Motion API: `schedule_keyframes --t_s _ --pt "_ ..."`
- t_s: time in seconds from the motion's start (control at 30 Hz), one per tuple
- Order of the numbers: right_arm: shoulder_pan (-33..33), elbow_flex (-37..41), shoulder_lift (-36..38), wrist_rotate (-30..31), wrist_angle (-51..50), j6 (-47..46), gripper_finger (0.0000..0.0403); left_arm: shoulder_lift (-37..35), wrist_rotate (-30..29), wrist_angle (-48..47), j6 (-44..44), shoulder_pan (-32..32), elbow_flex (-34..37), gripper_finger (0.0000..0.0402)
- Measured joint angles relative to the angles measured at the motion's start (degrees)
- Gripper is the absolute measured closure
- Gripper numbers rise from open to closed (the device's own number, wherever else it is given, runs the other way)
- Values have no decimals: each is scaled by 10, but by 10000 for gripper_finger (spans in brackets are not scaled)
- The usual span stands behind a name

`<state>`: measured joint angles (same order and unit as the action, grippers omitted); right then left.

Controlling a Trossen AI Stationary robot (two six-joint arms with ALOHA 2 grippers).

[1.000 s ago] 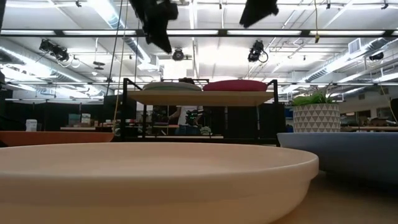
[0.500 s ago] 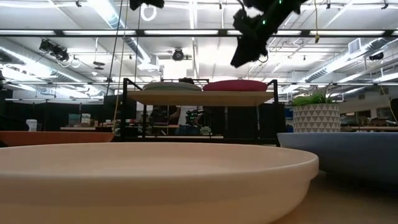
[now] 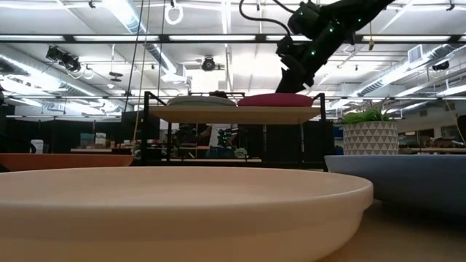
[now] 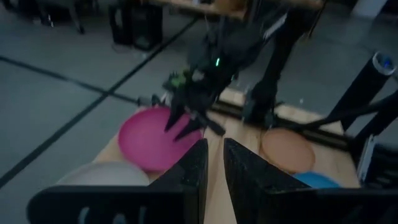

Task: Place and stack plates onto a shelf
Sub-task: Adjust the pink plate on the shelf, then adjust the gray plate on the shelf

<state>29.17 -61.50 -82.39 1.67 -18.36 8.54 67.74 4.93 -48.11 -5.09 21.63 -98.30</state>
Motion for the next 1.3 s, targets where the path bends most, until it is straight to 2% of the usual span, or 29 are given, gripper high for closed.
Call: schedule_keyframes --t_s 0.37,0.57,0.73,0.9,1.0,1.1,1.2,1.3 --pt "-1 9 -16 -21 7 -43 245 -30 20 126 -3 0 0 345" --pt "-14 -11 -59 -29 26 -46 245 -30 20 123 -3 0 0 345" --pt "-25 -24 -64 -13 25 -43 245 -30 20 123 -13 0 0 345" --pt "-25 -32 -31 17 2 -36 245 -30 21 112 -14 0 0 345" --pt "-25 -33 -1 19 5 -34 245 -29 15 63 0 0 0 345" --pt "-24 -33 29 19 4 -34 245 -20 -20 -3 29 0 10 345" --pt "-23 -33 62 19 5 -36 245 -5 -57 -49 38 4 51 345" --pt "-29 -52 90 20 -31 -50 245 13 -64 -39 41 11 113 345"
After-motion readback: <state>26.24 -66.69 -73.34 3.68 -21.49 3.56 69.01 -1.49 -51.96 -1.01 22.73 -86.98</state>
